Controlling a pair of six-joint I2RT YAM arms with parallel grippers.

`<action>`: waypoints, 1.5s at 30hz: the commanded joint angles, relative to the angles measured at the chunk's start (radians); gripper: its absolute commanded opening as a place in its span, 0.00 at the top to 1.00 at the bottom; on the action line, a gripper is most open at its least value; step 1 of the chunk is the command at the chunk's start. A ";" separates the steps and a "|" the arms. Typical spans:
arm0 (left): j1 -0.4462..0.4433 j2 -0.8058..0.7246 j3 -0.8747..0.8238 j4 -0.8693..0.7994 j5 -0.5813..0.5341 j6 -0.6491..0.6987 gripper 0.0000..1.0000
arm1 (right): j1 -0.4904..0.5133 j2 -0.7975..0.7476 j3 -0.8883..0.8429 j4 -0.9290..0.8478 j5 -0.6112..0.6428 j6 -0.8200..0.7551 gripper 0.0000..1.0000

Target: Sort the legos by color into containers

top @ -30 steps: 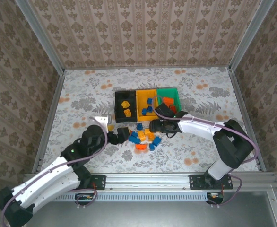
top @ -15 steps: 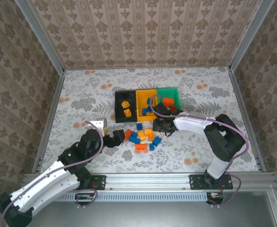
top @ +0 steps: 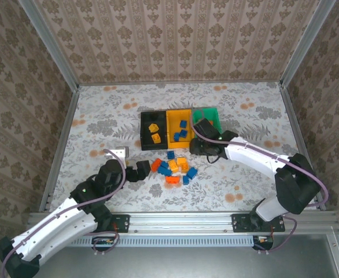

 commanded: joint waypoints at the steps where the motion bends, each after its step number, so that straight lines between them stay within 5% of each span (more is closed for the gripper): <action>1: 0.005 -0.036 -0.013 -0.080 -0.034 -0.031 0.00 | 0.067 0.089 0.160 -0.029 -0.044 -0.077 0.67; 14: 0.008 -0.067 -0.030 -0.136 0.012 -0.064 0.00 | 0.107 0.672 0.824 -0.093 -0.077 -0.096 0.61; 21: 0.009 -0.069 -0.035 -0.129 0.023 -0.062 0.00 | 0.100 0.728 0.936 -0.109 -0.093 -0.097 0.29; 30: 0.012 0.031 -0.004 -0.043 0.058 -0.016 0.00 | 0.087 0.394 0.567 0.032 -0.071 -0.068 0.24; 38: -0.002 0.393 0.093 0.112 0.202 0.064 0.01 | 0.049 0.077 0.145 0.070 -0.031 -0.014 0.24; 45: -0.042 0.660 0.197 0.135 0.219 0.116 0.14 | 0.014 -0.079 -0.051 0.068 -0.010 0.015 0.23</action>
